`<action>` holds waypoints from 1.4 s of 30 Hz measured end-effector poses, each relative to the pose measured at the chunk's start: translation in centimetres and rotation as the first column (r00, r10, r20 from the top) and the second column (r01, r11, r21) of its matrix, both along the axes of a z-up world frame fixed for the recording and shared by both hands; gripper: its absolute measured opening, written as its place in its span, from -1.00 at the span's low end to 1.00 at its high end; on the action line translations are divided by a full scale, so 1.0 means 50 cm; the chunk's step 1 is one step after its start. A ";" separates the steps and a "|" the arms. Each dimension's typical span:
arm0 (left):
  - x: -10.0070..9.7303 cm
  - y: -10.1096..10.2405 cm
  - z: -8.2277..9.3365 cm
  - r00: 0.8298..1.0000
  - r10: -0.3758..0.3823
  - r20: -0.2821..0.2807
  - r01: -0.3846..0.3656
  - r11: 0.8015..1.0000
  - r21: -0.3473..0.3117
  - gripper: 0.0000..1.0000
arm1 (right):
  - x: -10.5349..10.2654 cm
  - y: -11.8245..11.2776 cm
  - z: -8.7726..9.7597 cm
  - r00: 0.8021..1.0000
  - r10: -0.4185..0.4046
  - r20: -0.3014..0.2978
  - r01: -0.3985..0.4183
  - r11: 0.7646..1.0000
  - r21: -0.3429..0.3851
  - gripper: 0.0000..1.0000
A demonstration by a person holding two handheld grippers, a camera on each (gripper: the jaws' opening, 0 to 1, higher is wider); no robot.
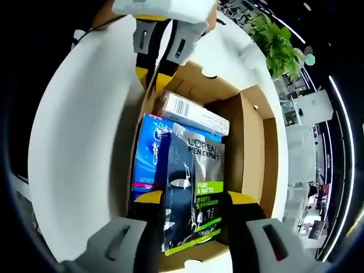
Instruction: Operate the shoe box by opening the lid, removing the specified soft item, and placing it in the target area until the item is outside and the box remains undamaged.
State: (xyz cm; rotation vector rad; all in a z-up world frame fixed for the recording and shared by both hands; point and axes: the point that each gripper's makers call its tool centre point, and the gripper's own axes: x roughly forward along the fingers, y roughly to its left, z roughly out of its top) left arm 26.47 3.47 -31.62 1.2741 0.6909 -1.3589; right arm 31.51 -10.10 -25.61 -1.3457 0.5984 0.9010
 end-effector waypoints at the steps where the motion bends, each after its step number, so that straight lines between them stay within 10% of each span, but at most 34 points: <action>1: 0.000 0.000 0.000 1.000 0.000 0.000 0.000 1.000 0.000 -0.84 | 0.001 0.000 0.003 1.000 0.000 0.010 0.000 1.000 -0.002 -0.15; 12: 0.001 0.000 -0.001 1.000 0.002 -0.001 -0.002 1.000 0.001 -0.84 | 0.021 0.001 0.061 0.988 0.010 0.156 -0.006 1.000 -0.026 -0.18; 42: -0.002 0.000 0.000 1.000 0.001 -0.002 -0.001 1.000 -0.001 -0.84 | 0.062 -0.004 0.076 0.971 0.000 0.240 0.011 0.999 -0.045 -0.20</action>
